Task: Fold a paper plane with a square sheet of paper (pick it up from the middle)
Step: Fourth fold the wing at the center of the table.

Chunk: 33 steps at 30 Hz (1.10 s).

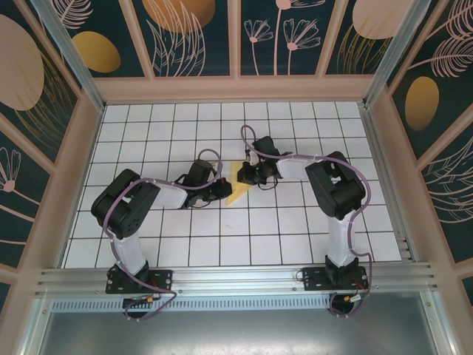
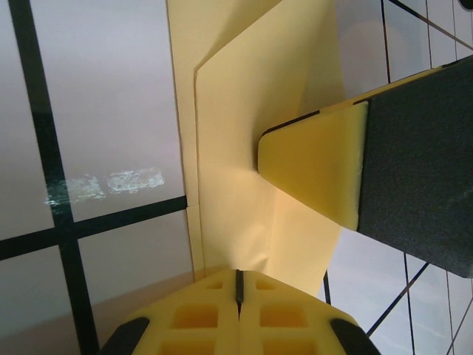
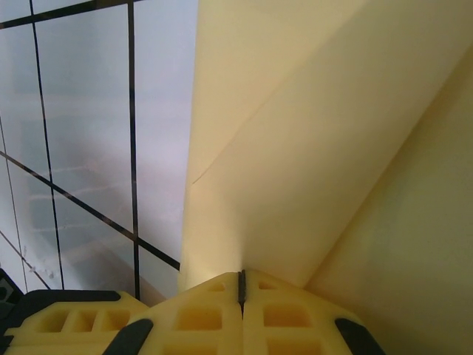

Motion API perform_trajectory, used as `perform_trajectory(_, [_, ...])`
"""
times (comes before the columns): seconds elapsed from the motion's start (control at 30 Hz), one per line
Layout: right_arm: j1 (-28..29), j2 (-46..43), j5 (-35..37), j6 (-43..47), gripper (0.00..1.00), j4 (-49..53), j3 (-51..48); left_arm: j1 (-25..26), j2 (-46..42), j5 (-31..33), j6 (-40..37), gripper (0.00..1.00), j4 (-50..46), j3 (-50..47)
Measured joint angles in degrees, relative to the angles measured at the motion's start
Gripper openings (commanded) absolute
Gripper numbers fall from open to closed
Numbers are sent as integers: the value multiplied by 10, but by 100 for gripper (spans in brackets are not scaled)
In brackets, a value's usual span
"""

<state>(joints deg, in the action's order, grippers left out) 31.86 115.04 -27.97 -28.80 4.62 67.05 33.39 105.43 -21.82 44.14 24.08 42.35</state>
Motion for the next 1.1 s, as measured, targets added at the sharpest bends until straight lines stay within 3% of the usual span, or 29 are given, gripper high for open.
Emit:
perform_trajectory(0.53, [-40, 19, 18, 5, 3, 19, 35, 0, 0, 0, -4, 0, -3, 1])
perform_trajectory(1.1, [-40, 26, 26, 20, 3, 33, 73, 0, 0, 0, -4, 0, -3, 1])
